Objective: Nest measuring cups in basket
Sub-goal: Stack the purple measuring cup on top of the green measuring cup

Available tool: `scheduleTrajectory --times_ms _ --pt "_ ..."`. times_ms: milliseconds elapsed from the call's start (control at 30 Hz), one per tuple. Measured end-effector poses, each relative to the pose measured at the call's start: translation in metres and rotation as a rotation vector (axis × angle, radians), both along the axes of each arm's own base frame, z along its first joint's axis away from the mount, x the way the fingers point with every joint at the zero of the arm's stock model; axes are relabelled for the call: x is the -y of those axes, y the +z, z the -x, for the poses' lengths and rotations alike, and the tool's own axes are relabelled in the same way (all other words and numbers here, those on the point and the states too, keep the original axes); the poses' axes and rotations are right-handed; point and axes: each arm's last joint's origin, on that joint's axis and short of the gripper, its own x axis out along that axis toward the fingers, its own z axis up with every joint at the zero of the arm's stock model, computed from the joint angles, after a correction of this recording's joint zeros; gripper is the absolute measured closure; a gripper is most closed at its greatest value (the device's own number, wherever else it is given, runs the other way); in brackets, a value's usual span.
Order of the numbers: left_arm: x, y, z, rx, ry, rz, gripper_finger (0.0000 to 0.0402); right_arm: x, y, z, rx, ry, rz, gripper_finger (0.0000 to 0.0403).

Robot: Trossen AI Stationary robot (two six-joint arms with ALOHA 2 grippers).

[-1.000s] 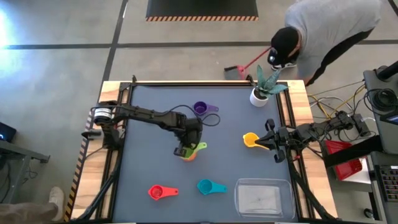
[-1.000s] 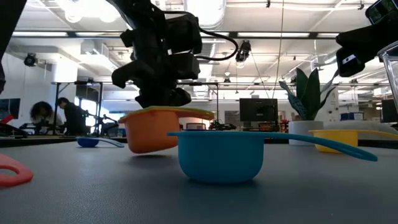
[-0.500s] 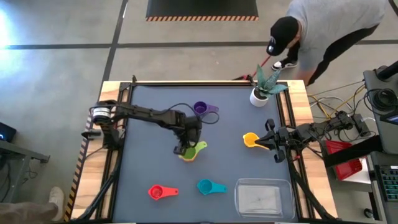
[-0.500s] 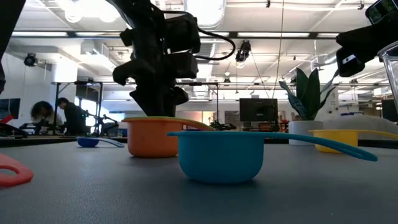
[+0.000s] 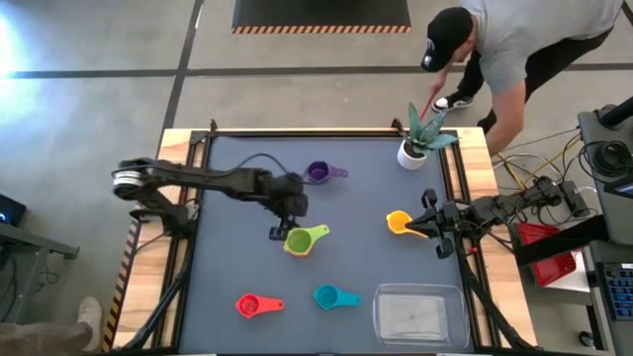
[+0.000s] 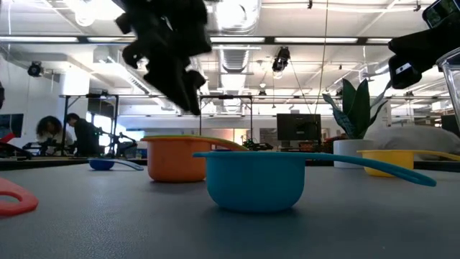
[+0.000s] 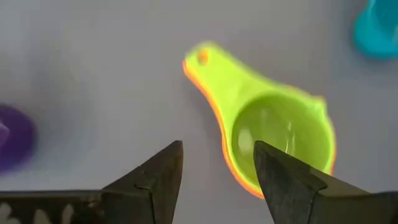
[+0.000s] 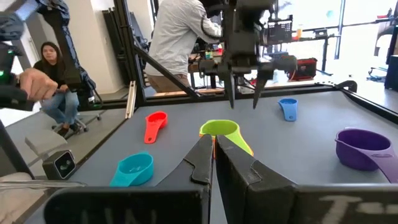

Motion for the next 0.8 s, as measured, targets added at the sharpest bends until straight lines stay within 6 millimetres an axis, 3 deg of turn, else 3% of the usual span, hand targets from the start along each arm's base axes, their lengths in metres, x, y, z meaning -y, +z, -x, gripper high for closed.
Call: scheduleTrajectory --times_ms 267,367,600,800 --pt "0.001 0.026 0.041 0.602 0.108 0.049 0.0231 0.000 0.000 0.000 0.000 0.000 0.000 0.0394" --pt "0.003 0.031 0.056 0.745 0.132 0.093 0.0231 0.000 0.000 0.000 0.000 0.000 0.000 0.0394" --pt "0.005 0.029 0.080 0.883 0.155 0.129 0.0231 0.000 0.000 0.000 0.000 0.000 0.000 0.0394" --pt "0.004 0.031 0.078 0.889 0.191 0.125 0.0231 0.000 0.000 0.000 0.000 0.000 0.000 0.0394"
